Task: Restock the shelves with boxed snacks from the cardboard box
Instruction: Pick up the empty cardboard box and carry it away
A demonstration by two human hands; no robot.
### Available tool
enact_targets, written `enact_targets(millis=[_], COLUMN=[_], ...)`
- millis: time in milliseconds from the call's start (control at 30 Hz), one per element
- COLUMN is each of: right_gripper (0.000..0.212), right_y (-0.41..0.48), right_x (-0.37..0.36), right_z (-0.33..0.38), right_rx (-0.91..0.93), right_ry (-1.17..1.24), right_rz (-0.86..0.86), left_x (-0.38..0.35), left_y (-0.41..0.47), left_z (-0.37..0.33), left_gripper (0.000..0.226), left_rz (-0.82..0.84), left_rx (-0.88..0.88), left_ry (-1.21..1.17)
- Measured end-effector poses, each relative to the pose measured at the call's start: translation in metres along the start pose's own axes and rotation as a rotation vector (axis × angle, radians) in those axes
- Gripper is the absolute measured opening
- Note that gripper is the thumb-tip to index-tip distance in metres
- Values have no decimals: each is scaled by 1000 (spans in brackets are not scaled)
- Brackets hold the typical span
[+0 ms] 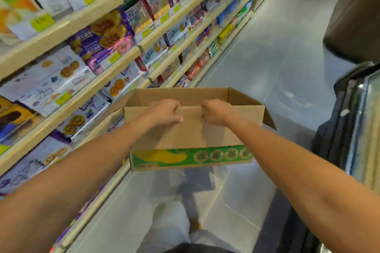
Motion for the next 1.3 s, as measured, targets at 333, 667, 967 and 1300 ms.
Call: enact_targets(millis=[333, 667, 967, 1300], right_gripper=[30, 39, 31, 37], right_y=[100, 228, 305, 391], right_x=[81, 163, 227, 310], right_z=[-144, -323, -497, -690], right_rx=[-147, -392, -510, -516], right_ry=[90, 189, 232, 271], right_rz=[-54, -81, -117, -101], left_x=[54, 116, 144, 173], left_y=[195, 445, 632, 824], left_z=[-65, -148, -263, -380], left_gripper=[27, 32, 31, 34], left_rz=[30, 148, 189, 167], left_rx=[-221, -424, -533, -535], left_ry=[103, 248, 414, 381])
Point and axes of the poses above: each hand's wrist, its own y-axis towards the middle knuckle, its own x-axis out of the back of the hand, z = x × y, the point moved 8 cm from there along y, towards the middle knuckle, and after that the axes turned 9 degrees about -x, right-handed, at the moved point
